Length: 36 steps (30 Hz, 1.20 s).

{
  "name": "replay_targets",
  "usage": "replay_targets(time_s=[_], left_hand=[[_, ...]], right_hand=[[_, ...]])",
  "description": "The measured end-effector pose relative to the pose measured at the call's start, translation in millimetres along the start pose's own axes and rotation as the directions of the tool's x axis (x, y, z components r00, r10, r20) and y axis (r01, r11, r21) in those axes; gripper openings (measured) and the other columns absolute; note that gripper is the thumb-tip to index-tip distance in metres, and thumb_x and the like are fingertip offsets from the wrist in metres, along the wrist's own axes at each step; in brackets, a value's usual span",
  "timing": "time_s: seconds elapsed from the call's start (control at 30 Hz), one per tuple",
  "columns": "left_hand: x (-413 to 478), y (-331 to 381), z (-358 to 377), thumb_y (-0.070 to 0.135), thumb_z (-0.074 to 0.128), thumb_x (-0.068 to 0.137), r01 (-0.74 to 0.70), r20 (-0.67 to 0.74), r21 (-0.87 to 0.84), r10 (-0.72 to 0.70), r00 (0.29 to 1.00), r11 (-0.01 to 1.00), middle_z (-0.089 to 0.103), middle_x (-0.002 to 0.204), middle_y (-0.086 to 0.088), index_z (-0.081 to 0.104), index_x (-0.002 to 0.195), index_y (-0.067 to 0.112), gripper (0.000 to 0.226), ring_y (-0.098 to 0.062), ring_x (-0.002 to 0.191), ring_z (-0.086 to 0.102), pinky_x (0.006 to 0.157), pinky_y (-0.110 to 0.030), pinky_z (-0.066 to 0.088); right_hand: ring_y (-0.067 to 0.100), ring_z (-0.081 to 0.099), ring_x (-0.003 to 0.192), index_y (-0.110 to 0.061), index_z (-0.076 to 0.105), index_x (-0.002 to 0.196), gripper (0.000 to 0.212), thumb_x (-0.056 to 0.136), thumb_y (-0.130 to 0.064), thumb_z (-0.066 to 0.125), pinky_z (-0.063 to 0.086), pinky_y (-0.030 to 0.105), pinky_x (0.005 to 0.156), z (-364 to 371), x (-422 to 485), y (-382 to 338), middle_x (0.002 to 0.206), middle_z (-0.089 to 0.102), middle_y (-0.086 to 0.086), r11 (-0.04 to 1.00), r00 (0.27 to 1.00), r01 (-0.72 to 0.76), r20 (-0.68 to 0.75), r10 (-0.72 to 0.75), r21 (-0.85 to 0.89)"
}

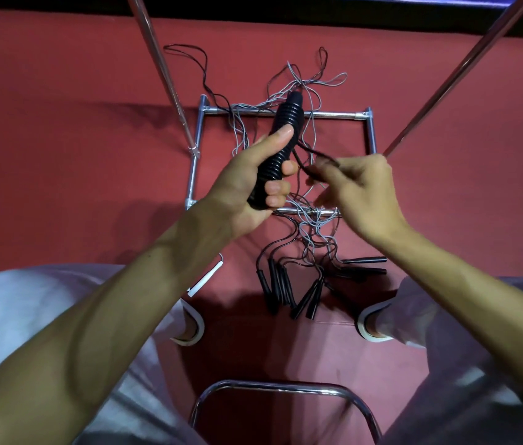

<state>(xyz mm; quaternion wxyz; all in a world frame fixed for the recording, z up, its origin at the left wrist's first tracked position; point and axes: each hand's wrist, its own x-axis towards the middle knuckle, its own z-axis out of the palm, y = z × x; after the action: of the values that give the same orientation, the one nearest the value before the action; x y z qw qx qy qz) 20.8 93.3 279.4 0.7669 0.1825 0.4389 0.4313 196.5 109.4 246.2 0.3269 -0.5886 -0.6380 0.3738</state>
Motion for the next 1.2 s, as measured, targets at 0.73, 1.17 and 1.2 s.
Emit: replay_targets(time_s=[0.73,1.17,1.2], left_hand=[[15.1,-11.9,-1.0,0.035,0.057,0.103,-0.201,-0.128,0.221,0.233,0.964,0.954,0.051,0.065,-0.009,0.054,0.116,0.013,0.025,-0.018,0.04,0.043,0.04,-0.02,0.033],[31.3,-24.5,1.5,0.042,0.066,0.086,-0.306,-0.299,0.327,0.405,0.864,0.894,0.054,0.059,0.012,0.064,0.09,0.015,0.027,-0.012,0.057,0.053,0.06,-0.027,0.047],[32.7,-24.6,-1.0,0.043,0.068,0.086,-0.281,-0.34,0.322,0.387,0.857,0.904,0.056,0.06,0.01,0.063,0.086,0.016,0.027,-0.013,0.057,0.053,0.06,-0.027,0.046]], right_hand=[[0.015,0.065,0.072,-0.015,0.078,0.084,0.033,0.103,-0.033,0.059,0.053,0.043,0.068,10.1,-32.1,-16.8,0.074,0.071,-0.006,0.989,0.985,0.143,-0.107,-0.139,0.038],[0.025,0.065,0.108,0.001,0.073,0.114,0.051,0.091,-0.045,0.074,0.055,0.044,0.086,21.6,-45.2,-14.3,0.122,0.071,0.009,0.875,0.875,0.462,-0.084,-0.476,-0.145],[0.026,0.066,0.106,0.002,0.073,0.112,0.043,0.092,-0.036,0.075,0.054,0.044,0.086,23.9,-46.3,-14.6,0.122,0.07,0.01,0.852,0.856,0.495,-0.074,-0.512,-0.172]])
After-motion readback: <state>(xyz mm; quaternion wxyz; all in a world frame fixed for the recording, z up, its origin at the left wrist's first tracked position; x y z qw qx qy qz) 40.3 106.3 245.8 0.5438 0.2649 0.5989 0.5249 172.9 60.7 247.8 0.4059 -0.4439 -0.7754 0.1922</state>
